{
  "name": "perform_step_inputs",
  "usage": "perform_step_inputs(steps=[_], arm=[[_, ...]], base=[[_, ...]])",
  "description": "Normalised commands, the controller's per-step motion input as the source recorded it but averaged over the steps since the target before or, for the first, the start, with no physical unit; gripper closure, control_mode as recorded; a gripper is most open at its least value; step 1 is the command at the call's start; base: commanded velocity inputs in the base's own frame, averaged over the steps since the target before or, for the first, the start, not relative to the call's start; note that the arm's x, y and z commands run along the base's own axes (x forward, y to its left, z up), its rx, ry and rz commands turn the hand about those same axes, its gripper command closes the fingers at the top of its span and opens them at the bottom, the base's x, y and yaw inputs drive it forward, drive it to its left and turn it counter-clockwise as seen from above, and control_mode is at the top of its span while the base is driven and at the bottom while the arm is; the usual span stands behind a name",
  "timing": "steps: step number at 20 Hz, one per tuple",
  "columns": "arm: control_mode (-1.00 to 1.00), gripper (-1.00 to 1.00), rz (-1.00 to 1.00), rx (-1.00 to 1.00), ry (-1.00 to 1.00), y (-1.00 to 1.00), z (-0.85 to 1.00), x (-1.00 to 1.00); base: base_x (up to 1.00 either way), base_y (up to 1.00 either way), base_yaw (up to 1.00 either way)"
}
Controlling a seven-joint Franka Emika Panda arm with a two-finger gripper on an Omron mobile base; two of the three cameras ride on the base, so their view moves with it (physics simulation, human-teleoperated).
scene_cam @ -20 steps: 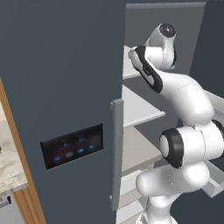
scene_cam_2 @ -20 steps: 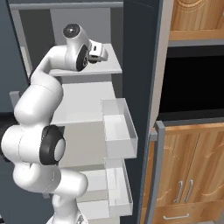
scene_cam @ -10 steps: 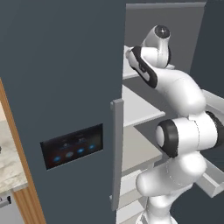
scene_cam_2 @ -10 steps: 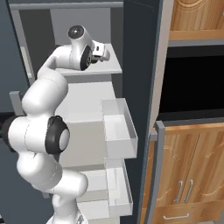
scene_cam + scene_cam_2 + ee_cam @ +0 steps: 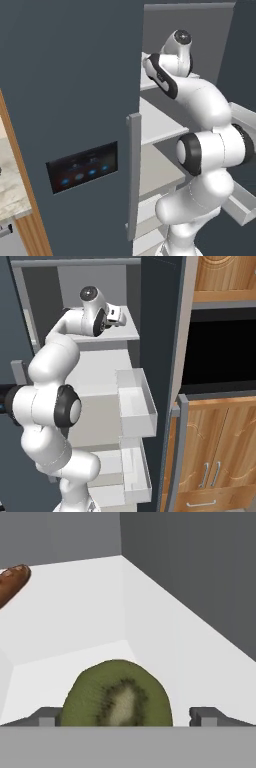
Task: Pick up the apple and kiwi from the fridge and place one fruit on each plate on the dining counter.
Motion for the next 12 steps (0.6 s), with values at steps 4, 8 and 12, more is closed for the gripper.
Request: perform_step_inputs(steps=[4, 8, 12], arm=[[-1.0, 1.0, 0.0, 0.0, 0.0, 0.04, -0.11, 0.09], [-1.0, 1.0, 0.0, 0.0, -0.01, 0.0, -0.04, -0.08], [-1.0, 1.0, 0.0, 0.0, -0.14, 0.0, 0.01, -0.82]], base=[[0.0, 0.0, 0.0], [0.0, 0.0, 0.0], [0.0, 0.0, 0.0]])
